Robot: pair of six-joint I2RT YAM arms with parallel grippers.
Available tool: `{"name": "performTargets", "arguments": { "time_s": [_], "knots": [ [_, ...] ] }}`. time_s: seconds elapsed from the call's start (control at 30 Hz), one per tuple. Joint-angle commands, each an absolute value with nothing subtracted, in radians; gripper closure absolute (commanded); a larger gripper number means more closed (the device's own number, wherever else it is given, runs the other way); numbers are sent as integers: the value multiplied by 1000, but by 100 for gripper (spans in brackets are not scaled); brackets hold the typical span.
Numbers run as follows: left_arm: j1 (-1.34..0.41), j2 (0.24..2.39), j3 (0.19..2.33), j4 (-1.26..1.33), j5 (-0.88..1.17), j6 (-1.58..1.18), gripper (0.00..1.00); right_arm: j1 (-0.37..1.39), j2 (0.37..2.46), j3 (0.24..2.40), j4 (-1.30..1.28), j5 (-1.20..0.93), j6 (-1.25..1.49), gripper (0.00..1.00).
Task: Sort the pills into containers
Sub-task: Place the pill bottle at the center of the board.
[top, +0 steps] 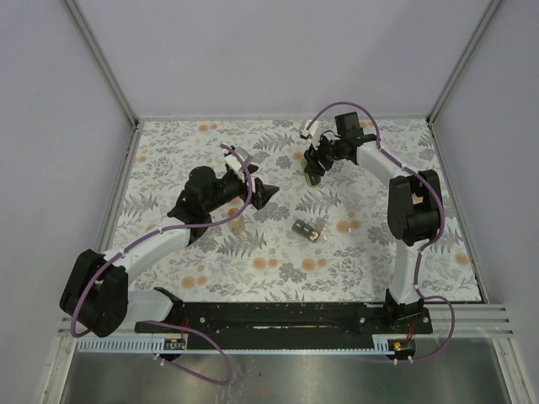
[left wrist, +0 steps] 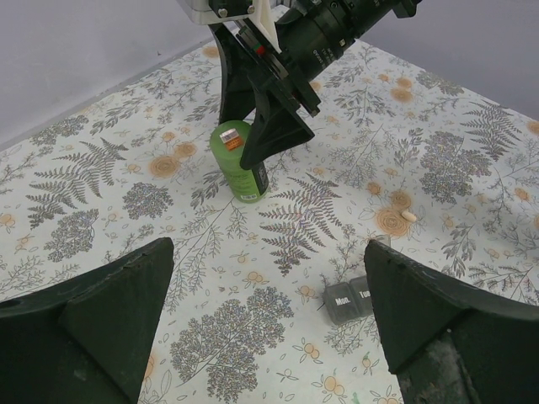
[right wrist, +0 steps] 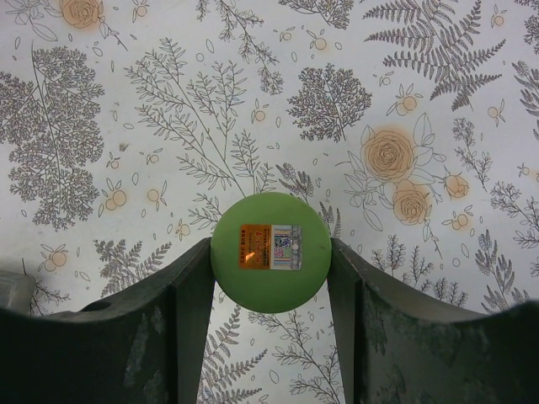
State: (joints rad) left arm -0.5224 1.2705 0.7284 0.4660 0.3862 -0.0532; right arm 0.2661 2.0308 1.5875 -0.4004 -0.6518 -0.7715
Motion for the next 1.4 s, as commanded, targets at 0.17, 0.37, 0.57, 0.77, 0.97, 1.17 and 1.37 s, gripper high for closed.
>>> {"name": "performTargets", "arguments": {
  "time_s": [0.17, 0.37, 0.57, 0.77, 0.97, 1.17, 1.37],
  "knots": [
    [-515, 1241, 733, 528, 417, -48, 1, 262, 2000, 1562, -396, -627, -799, 47],
    [-515, 1238, 732, 528, 422, -52, 1, 262, 1987, 1545, -394, -594, -804, 46],
    [-515, 1235, 732, 529, 428, -55, 1, 262, 1974, 1528, -396, -588, -801, 37],
    [-515, 1230, 730, 529, 431, -58, 1, 261, 1967, 1519, -396, -591, -781, 27],
    [-514, 1229, 732, 529, 437, -60, 1, 261, 1950, 1511, -396, -591, -772, 20],
    [-514, 1229, 732, 526, 439, -60, 1, 261, 1904, 1500, -382, -595, -724, 15],
    [-509, 1224, 738, 522, 446, -64, 1, 262, 1824, 1468, -347, -586, -655, 12]
  ]
}}
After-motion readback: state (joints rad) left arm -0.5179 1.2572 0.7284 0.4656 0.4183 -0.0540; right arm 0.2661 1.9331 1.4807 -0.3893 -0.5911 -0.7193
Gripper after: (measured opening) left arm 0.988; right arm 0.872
